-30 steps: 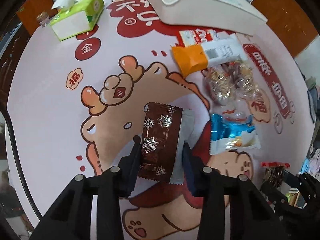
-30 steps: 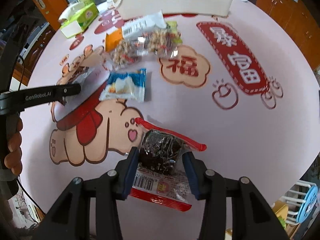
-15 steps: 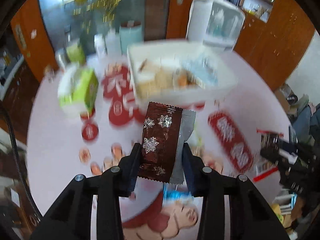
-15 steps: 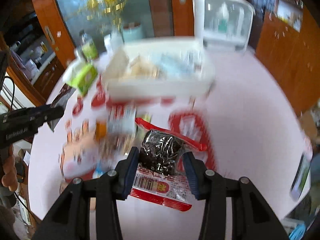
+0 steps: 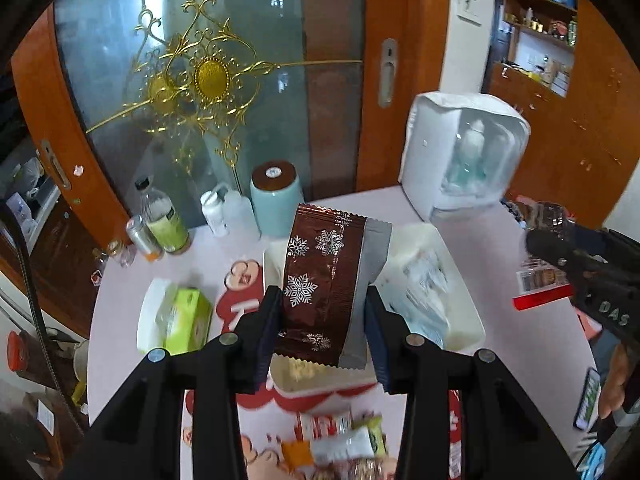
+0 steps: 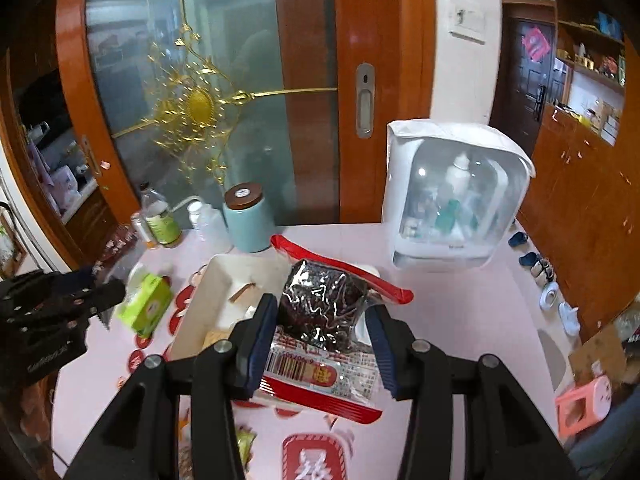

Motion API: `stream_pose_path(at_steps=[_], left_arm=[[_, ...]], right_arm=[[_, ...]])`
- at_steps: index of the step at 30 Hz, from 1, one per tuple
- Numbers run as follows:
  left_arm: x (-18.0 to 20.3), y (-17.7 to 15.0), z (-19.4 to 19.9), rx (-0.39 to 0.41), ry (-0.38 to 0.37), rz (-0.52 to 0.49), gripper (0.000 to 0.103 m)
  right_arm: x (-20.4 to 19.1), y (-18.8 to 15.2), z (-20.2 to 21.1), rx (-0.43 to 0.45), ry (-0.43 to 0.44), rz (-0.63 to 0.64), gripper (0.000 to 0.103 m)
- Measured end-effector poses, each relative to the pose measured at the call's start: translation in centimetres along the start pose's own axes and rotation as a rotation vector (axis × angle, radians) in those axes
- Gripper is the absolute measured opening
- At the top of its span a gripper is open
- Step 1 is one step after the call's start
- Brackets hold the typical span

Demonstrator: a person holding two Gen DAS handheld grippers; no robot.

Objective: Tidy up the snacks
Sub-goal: 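Carry both packs over the white tray and open both tools inside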

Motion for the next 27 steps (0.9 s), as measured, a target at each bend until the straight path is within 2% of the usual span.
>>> stream_pose_path(at_steps=[2,3,4,6,9,16,27], left_arm=[[0.3,1.3,-1.5,-0.008,0.03,0.004,0.042],[0.5,1.8,-2.3,-0.017,0.035,0.0,0.052],[0.5,1.9,-3.0,-0.022,0.041,-0.001,0.072],[0.7,2.2,-4.1,-0.019,0.05,-0.005,0.092],[0.4,2.2,-5.6,-0.038,0.06,0.019,0.092],[-1.8,1.2,-6.6,-0.073,0.052,0.092,0.092],[-2.2,-2.5,-5.3,-0.11,0.052,0.033,0.092]], right_arm=[[0.3,1.2,-2.3,-0.019,-0.013,-0.002,0.047],[0.4,1.6,-3.6,-0.03,-0.01,-0.008,0.047],[0.5,2.0,-4.7,-0.038,0.001,-0.014,0.047],[0.5,2.4,-6.4,-0.054,0.003,-0.017,0.051],[0.9,2.5,-8.2,-0.079,-0.004,-0.03,0.066],[0.7,1.3,-8.4,-0.092,0.028,0.0,0.067],[-0.5,-1.5,-5.4,-0.085,0.048,0.055,0.067]])
Point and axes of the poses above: each gripper's, at about its wrist camera, not at the fingertips, and z roughly against the way its jaws point, x to its right, y to its top, the point moved 4 cm from there along -z, roughly the way its jaws point, and after that the axes turned 8 degrees about -x, right-handed, at the moved point
